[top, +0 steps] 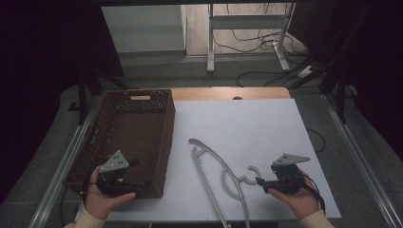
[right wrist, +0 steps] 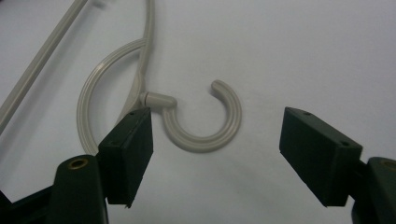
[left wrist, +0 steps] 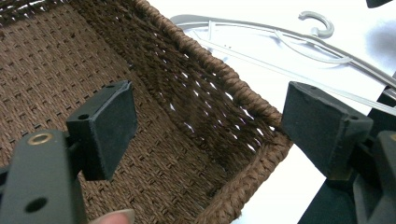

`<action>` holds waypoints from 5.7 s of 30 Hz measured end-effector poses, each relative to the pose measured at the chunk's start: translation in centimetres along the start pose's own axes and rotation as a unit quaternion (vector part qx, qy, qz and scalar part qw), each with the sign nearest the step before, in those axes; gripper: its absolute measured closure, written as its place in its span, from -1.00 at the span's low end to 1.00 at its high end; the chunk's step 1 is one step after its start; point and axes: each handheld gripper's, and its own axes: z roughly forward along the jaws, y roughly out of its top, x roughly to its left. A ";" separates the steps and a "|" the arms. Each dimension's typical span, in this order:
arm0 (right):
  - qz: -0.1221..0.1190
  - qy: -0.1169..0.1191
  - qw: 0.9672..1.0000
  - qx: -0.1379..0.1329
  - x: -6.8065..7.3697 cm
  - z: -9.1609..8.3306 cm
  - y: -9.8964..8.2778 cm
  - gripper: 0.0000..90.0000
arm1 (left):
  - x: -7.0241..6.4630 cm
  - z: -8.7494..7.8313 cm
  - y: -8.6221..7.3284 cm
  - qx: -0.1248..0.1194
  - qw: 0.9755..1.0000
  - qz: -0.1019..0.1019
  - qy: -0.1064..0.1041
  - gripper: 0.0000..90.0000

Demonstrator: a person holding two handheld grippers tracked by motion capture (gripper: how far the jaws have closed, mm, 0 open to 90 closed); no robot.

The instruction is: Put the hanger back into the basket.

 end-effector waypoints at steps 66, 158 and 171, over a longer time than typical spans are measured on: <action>-0.043 0.009 0.986 0.159 5.9 10.3 6.4 0.74 | 0.0 -0.1 0.0 -0.001 1.000 0.003 -0.004 -0.59; -0.206 0.171 0.959 0.094 7.0 3.4 9.2 0.83 | -0.7 1.2 7.2 0.004 0.996 0.026 -0.083 -0.57; -0.218 0.176 0.955 0.099 7.5 3.4 9.2 0.83 | -0.2 2.9 8.3 0.043 0.988 0.043 -0.142 -0.54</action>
